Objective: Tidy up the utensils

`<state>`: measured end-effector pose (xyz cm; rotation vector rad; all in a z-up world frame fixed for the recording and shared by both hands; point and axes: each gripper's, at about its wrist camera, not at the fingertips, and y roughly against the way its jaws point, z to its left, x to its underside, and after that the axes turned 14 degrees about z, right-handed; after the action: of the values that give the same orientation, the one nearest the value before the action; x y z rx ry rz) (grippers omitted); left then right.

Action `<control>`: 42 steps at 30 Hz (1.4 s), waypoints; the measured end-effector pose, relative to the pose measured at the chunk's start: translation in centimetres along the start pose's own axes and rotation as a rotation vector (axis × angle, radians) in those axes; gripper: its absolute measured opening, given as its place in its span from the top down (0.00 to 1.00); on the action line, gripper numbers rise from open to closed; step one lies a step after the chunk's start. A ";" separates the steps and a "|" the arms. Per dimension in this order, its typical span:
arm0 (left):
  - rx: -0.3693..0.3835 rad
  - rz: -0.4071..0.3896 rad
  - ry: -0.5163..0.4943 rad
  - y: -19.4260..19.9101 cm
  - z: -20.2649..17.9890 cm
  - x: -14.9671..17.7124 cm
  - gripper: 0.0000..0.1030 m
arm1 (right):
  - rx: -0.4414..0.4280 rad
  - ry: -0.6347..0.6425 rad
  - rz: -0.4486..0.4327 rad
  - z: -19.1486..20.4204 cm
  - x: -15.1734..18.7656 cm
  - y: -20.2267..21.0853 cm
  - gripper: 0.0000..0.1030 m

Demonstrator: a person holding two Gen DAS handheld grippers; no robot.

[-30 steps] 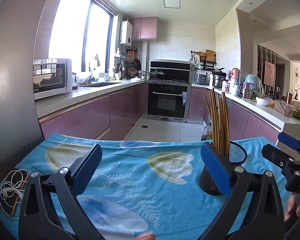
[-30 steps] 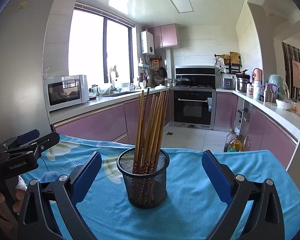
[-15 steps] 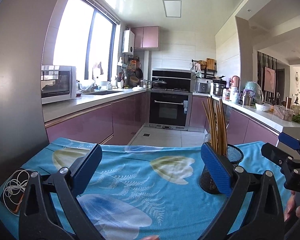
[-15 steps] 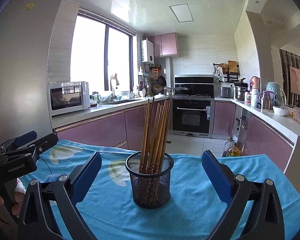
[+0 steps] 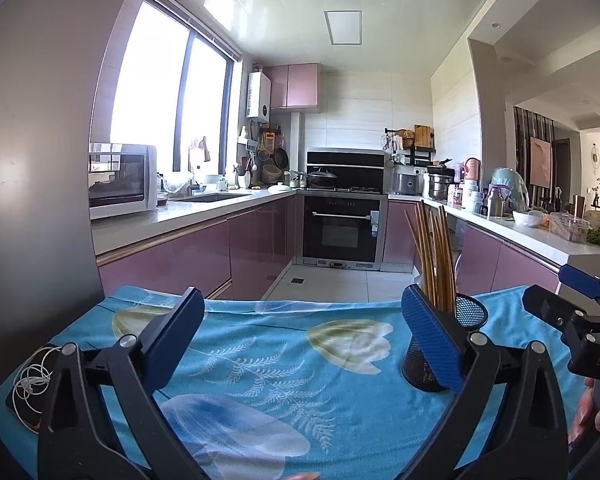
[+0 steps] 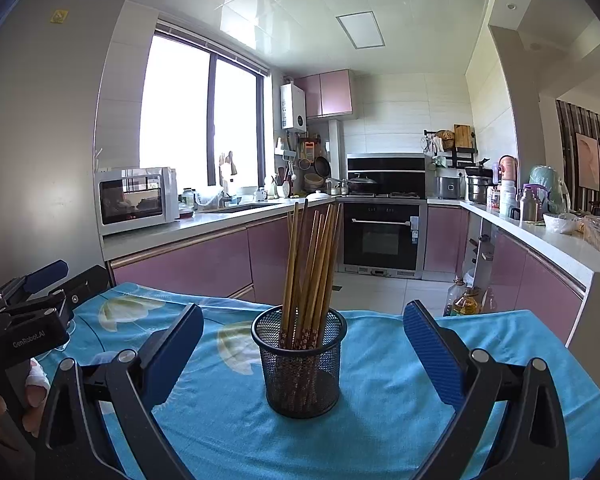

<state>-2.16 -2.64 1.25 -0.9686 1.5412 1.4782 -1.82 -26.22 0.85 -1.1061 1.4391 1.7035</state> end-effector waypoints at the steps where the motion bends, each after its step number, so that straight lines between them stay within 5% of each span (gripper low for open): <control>1: 0.000 -0.002 0.000 0.0 0.0 0.0 0.05 | -0.001 0.000 0.002 0.0 0.0 0.0 0.06; 42: -0.003 -0.028 -0.012 0.0 -0.2 0.1 0.05 | -0.002 -0.020 0.007 -0.2 0.2 -0.2 0.06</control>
<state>-2.22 -2.84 1.16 -0.9782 1.5115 1.4644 -1.69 -26.40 0.60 -1.0835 1.4308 1.7160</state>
